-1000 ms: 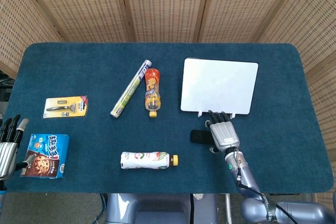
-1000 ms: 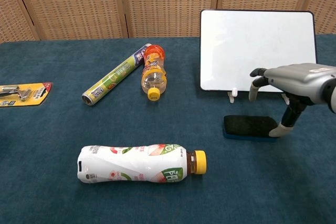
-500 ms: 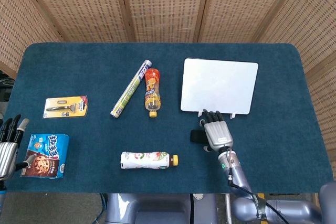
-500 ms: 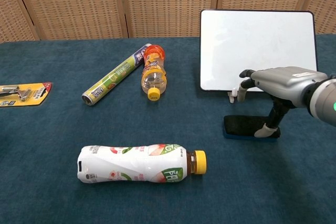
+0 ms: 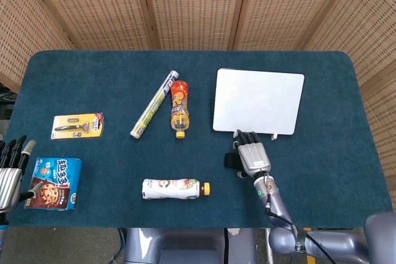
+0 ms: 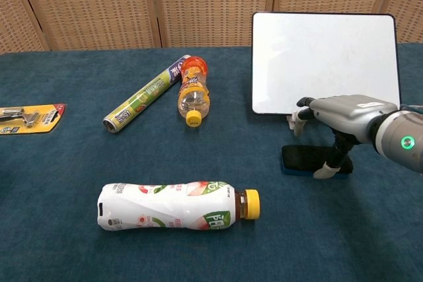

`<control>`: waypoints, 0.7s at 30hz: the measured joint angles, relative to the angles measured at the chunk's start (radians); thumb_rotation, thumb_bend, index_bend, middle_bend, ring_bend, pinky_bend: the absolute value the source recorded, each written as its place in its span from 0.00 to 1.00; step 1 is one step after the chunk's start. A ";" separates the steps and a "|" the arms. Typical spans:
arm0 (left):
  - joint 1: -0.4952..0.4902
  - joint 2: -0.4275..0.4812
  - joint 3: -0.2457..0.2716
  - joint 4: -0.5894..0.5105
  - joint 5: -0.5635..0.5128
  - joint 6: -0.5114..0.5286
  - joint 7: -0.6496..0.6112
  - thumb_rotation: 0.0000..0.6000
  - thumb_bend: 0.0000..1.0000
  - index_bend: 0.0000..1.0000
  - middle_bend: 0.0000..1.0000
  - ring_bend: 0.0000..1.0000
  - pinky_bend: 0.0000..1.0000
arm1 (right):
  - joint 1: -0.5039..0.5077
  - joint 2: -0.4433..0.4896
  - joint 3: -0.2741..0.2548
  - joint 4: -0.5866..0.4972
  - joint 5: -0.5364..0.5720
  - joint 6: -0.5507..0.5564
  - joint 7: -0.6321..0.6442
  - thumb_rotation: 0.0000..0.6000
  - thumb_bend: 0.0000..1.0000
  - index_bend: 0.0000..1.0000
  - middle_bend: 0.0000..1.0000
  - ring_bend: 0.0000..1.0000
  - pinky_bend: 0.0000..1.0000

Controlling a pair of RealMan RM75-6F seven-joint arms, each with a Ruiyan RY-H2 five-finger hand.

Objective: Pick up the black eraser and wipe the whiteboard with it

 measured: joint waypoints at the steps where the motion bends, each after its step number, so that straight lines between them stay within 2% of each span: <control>1: 0.000 0.000 0.000 0.000 -0.001 -0.001 0.000 1.00 0.04 0.00 0.00 0.00 0.00 | 0.000 -0.001 0.000 0.003 0.000 -0.002 0.002 1.00 0.04 0.29 0.00 0.00 0.00; 21: 0.000 0.001 0.000 -0.003 0.001 0.000 -0.004 1.00 0.04 0.00 0.00 0.00 0.00 | 0.002 -0.003 -0.008 0.047 0.012 -0.022 0.024 1.00 0.05 0.31 0.00 0.00 0.00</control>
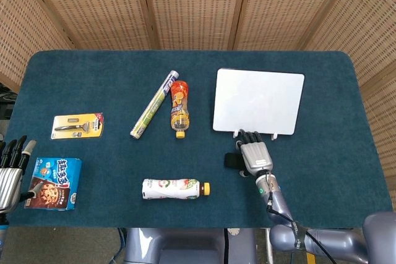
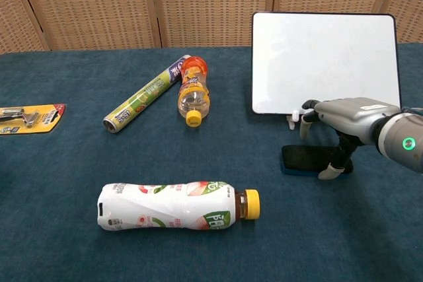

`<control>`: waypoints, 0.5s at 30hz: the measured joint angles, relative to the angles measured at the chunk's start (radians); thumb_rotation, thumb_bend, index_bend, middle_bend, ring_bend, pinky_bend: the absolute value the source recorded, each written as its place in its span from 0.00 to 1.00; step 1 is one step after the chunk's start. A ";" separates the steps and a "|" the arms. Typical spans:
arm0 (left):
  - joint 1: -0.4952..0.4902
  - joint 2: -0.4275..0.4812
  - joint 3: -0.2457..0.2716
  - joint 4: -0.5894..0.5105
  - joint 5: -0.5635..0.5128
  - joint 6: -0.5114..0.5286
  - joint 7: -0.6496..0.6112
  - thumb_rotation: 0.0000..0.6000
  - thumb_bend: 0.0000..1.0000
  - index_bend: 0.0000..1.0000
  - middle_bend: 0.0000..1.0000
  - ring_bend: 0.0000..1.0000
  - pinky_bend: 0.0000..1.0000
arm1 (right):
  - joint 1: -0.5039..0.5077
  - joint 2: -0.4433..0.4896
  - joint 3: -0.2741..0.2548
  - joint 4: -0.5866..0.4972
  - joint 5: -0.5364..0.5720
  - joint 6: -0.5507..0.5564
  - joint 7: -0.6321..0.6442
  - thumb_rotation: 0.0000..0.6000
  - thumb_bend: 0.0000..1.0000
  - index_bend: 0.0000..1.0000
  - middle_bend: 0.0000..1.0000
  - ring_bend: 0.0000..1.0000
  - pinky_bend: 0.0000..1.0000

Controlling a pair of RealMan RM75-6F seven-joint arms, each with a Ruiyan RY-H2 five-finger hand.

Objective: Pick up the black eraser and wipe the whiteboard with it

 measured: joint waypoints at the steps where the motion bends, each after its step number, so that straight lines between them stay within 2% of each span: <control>1: 0.000 0.000 0.000 0.000 0.000 0.000 -0.001 1.00 0.04 0.00 0.00 0.00 0.00 | -0.001 0.001 -0.001 0.000 0.001 0.000 0.000 1.00 0.05 0.32 0.00 0.00 0.00; 7: 0.001 0.001 0.000 0.000 -0.001 0.001 -0.001 1.00 0.04 0.00 0.00 0.00 0.00 | -0.003 0.007 -0.003 0.005 0.007 -0.002 0.004 1.00 0.10 0.33 0.00 0.00 0.00; 15: 0.002 0.003 -0.003 -0.003 -0.006 0.001 -0.010 1.00 0.04 0.00 0.00 0.00 0.00 | -0.007 0.004 -0.007 0.014 0.005 -0.008 0.019 1.00 0.10 0.35 0.00 0.00 0.00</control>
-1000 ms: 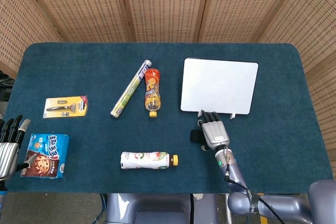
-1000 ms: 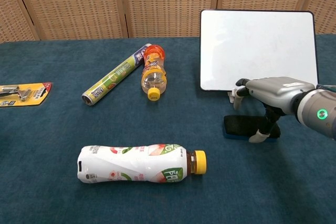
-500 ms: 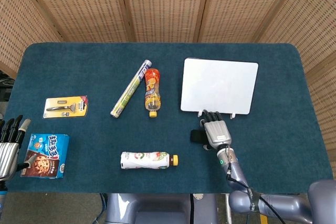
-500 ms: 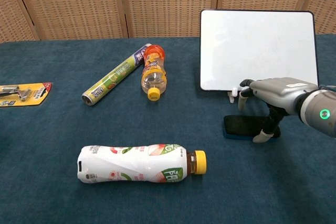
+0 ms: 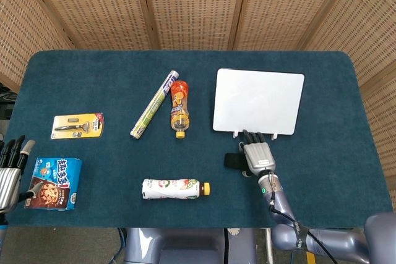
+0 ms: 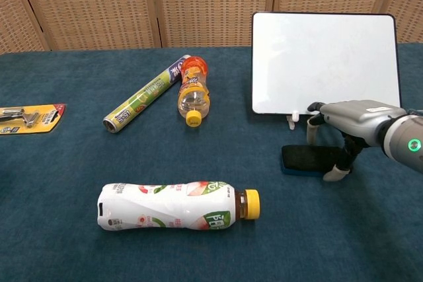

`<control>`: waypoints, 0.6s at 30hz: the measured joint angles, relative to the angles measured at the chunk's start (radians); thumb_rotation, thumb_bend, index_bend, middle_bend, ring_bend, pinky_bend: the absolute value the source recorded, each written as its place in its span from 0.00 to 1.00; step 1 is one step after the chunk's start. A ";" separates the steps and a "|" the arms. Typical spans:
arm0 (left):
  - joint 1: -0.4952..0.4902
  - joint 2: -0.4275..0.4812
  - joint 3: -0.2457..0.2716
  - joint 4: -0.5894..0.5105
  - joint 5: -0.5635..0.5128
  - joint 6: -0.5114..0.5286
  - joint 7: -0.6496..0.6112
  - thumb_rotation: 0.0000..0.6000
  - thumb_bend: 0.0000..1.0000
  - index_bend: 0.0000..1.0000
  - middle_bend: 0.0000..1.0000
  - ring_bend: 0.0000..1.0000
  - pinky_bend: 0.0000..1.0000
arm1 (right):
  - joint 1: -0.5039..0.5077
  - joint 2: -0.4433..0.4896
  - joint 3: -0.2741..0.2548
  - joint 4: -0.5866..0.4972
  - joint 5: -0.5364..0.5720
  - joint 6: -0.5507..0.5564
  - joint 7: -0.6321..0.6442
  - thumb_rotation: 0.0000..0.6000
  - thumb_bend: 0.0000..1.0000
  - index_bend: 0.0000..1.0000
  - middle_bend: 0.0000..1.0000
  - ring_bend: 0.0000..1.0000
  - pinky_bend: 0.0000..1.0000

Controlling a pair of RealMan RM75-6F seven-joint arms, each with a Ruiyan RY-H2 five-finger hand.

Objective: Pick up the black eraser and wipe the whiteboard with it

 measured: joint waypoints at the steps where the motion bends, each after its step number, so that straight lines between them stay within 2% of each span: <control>1: 0.000 0.000 0.000 0.000 0.001 0.000 0.000 1.00 0.04 0.00 0.00 0.00 0.00 | -0.001 0.000 -0.002 0.002 -0.001 0.000 0.000 1.00 0.10 0.35 0.00 0.00 0.00; 7: 0.001 0.001 0.000 -0.001 0.000 0.001 -0.001 1.00 0.04 0.00 0.00 0.00 0.00 | -0.003 -0.002 -0.005 0.006 -0.005 0.002 0.001 1.00 0.10 0.38 0.00 0.00 0.00; 18: 0.002 0.000 0.000 -0.001 0.000 0.002 -0.004 1.00 0.04 0.00 0.00 0.00 0.00 | -0.010 0.000 -0.004 0.003 -0.027 0.016 0.012 1.00 0.13 0.50 0.01 0.00 0.00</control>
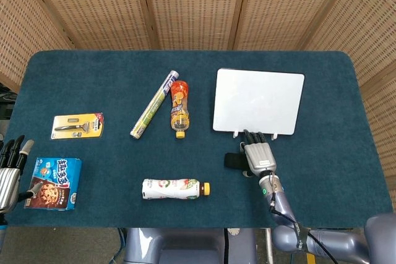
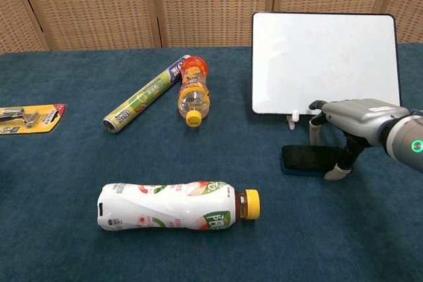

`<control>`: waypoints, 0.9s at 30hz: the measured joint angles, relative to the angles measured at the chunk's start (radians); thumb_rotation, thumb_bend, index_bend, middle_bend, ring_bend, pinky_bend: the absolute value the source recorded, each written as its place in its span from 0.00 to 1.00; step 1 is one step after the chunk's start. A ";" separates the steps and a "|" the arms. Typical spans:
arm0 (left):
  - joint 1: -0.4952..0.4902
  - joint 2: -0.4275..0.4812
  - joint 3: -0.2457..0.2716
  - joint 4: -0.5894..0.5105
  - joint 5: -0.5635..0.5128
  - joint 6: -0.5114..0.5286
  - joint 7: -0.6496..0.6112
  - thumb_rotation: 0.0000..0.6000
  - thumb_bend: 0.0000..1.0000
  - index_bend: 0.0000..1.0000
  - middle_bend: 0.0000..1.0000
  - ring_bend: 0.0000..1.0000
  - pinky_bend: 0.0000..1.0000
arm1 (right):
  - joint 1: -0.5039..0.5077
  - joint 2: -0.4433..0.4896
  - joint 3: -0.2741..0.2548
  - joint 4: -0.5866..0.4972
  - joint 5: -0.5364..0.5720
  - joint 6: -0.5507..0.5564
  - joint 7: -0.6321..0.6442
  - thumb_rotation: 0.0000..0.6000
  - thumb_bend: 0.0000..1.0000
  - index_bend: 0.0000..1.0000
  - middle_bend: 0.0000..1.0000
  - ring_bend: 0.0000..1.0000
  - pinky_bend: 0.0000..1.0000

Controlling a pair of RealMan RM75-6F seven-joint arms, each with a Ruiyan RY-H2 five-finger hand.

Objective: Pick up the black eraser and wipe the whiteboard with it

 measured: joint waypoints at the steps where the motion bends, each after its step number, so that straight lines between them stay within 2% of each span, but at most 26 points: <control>1: 0.000 0.000 0.000 0.000 -0.001 0.000 0.000 1.00 0.04 0.00 0.00 0.00 0.00 | -0.001 0.001 0.000 0.000 -0.001 0.001 0.001 1.00 0.13 0.51 0.01 0.00 0.00; 17: 0.000 0.000 -0.001 -0.002 -0.005 -0.003 -0.001 1.00 0.04 0.00 0.00 0.00 0.00 | -0.010 0.015 0.001 -0.010 -0.007 0.014 -0.003 1.00 0.13 0.51 0.01 0.00 0.00; 27: 0.000 0.002 -0.001 -0.006 -0.009 -0.005 -0.001 1.00 0.04 0.00 0.00 0.00 0.00 | -0.022 0.081 0.027 -0.078 -0.043 0.068 0.006 1.00 0.13 0.52 0.02 0.00 0.00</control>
